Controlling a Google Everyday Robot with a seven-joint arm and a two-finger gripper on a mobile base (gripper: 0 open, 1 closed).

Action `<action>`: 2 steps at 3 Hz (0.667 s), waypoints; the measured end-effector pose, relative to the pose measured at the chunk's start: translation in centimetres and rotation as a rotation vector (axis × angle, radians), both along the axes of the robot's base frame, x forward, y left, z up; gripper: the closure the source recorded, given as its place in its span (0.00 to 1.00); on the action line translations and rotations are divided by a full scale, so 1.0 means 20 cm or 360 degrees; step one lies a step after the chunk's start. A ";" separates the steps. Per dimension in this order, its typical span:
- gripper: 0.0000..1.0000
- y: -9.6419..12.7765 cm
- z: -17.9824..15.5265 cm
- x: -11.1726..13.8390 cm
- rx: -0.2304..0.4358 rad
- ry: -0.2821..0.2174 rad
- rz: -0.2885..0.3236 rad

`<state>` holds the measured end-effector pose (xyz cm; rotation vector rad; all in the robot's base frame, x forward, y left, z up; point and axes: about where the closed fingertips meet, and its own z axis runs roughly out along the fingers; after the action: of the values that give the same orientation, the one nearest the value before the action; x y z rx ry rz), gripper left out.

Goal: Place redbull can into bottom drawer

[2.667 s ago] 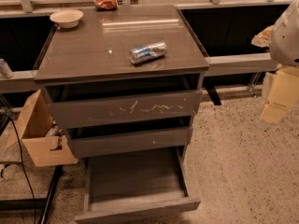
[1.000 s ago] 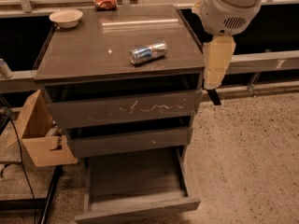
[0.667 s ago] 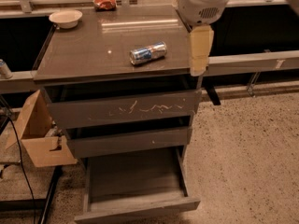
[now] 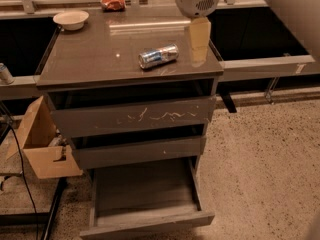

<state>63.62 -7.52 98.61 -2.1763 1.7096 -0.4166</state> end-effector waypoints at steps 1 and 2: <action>0.00 0.04 -0.03 0.13 -0.0020 -0.0023 0.0050; 0.00 0.12 -0.10 0.31 -0.0078 -0.0018 0.0140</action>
Offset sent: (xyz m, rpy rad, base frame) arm 0.0887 0.0325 -0.0218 -0.0729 -0.0154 0.1257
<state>69.78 -5.19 96.63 -2.2692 1.6068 -0.4513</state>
